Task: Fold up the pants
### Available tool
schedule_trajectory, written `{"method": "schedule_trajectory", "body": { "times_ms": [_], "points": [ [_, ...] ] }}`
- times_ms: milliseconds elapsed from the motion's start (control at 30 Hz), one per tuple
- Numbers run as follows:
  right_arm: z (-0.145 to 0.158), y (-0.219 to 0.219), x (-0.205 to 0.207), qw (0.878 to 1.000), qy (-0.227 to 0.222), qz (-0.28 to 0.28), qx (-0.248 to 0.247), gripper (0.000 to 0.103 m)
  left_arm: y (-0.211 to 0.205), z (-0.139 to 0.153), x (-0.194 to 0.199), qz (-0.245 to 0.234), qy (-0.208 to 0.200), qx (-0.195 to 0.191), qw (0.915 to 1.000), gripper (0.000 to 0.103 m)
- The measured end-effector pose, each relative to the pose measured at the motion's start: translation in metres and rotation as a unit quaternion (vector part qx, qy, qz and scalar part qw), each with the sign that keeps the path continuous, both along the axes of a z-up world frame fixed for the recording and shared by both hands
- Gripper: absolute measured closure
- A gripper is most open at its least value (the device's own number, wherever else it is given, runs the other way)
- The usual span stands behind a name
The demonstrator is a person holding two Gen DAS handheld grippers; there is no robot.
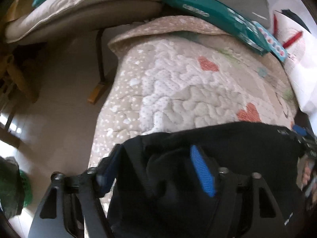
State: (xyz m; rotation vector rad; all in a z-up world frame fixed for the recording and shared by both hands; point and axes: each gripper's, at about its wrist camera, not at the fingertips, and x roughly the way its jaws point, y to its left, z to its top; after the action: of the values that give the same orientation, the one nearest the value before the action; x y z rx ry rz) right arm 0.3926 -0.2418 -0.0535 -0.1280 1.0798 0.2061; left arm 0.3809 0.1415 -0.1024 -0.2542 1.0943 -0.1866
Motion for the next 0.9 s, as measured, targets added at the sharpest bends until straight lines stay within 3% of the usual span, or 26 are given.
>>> {"method": "schedule_trajectory", "body": {
  "times_ms": [33, 133, 167, 300, 400, 533, 567, 633, 733, 900],
  "points": [
    [-0.001, 0.002, 0.003, 1.0, 0.002, 0.007, -0.003, 0.013, 0.0, 0.002, -0.002, -0.004, -0.005, 0.003, 1.0, 0.065],
    [-0.01, 0.014, 0.013, 0.999, 0.018, 0.039, -0.006, 0.014, -0.001, 0.007, -0.008, -0.023, -0.012, 0.002, 0.9997, 0.085],
    [-0.013, 0.016, 0.015, 0.999, 0.023, 0.043, -0.009, 0.015, -0.003, 0.009, -0.009, -0.03, -0.013, 0.001, 0.9995, 0.087],
    [-0.029, 0.026, 0.017, 0.997, 0.046, 0.062, -0.002, 0.026, -0.012, 0.012, -0.013, -0.039, -0.019, 0.028, 0.9987, 0.088],
    [-0.028, 0.032, 0.011, 0.996, 0.046, 0.075, 0.02, 0.054, -0.015, 0.011, -0.01, -0.037, -0.021, 0.037, 0.9984, 0.088],
    [-0.027, 0.032, 0.005, 0.996, 0.047, 0.077, 0.017, 0.069, -0.02, 0.013, -0.013, -0.034, -0.027, 0.054, 0.9976, 0.088],
    [-0.026, 0.031, 0.005, 0.996, 0.047, 0.075, 0.015, 0.08, -0.022, 0.014, -0.013, -0.034, -0.03, 0.061, 0.9971, 0.088],
    [-0.023, 0.025, 0.002, 0.997, 0.043, 0.063, 0.009, 0.089, -0.025, 0.019, -0.016, -0.032, -0.038, 0.076, 0.9959, 0.089],
    [-0.018, 0.019, 0.002, 0.998, 0.039, 0.044, 0.021, 0.097, -0.029, 0.026, -0.021, -0.025, -0.051, 0.084, 0.9948, 0.089],
    [-0.005, 0.018, -0.008, 0.999, 0.028, 0.039, 0.018, 0.101, -0.029, 0.039, -0.032, -0.02, -0.061, 0.086, 0.9943, 0.089]
  ]
}}
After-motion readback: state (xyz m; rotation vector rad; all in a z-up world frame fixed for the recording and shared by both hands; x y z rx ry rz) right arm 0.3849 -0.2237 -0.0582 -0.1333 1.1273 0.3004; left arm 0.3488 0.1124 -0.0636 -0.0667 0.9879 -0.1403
